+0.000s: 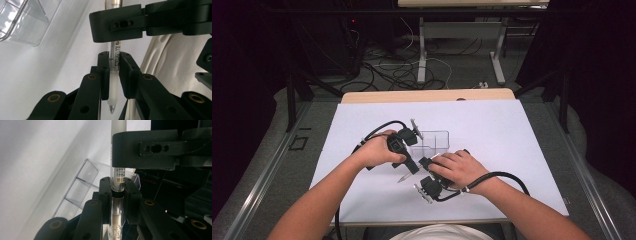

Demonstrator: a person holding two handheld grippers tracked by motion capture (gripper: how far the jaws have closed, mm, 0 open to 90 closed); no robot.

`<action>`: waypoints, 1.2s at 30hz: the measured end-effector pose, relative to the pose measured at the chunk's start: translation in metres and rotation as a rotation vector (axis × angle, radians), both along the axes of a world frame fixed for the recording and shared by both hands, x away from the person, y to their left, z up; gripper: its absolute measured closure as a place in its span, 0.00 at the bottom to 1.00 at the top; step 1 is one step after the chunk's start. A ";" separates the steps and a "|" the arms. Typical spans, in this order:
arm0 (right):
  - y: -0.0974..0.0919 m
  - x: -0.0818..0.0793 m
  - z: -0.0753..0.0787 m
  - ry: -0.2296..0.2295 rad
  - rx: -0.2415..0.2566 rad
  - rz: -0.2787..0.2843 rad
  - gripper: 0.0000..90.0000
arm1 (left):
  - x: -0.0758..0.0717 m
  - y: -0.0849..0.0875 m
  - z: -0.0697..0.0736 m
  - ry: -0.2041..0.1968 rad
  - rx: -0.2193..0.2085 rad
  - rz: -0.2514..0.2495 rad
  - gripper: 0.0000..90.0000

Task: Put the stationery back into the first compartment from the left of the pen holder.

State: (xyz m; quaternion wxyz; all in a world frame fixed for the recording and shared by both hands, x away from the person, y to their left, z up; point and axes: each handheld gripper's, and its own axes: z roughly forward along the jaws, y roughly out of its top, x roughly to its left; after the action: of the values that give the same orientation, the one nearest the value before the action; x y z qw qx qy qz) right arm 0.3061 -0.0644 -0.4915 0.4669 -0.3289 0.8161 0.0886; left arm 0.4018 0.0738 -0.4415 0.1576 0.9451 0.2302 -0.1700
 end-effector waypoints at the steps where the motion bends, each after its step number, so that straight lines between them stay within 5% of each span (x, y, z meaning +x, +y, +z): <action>1: 0.000 0.000 0.000 -0.001 -0.003 -0.004 0.88 | 0.000 0.000 0.000 0.001 -0.001 0.000 0.88; 11: 0.002 0.000 -0.001 -0.008 0.005 -0.016 0.89 | -0.001 0.002 0.001 0.000 -0.003 0.026 0.87; 17: 0.001 0.002 0.000 -0.006 0.016 -0.033 0.89 | 0.000 0.011 0.007 -0.007 -0.065 0.056 0.73; 23: -0.006 0.004 0.001 0.009 0.040 -0.042 0.88 | 0.000 0.035 0.013 -0.106 -0.165 0.123 0.59; 28: -0.011 0.006 0.004 0.013 0.080 -0.051 0.88 | 0.002 0.055 0.006 -0.253 -0.214 0.215 0.50; 36: -0.015 0.013 0.016 0.069 0.178 -0.069 0.88 | 0.007 0.084 0.000 -0.429 -0.183 0.270 0.45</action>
State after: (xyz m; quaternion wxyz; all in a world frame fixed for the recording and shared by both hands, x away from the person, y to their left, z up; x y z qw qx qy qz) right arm 0.3191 -0.0793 -0.4755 0.4687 -0.2547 0.8313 0.1559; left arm 0.4091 0.1575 -0.4420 0.3086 0.9021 0.2993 0.0364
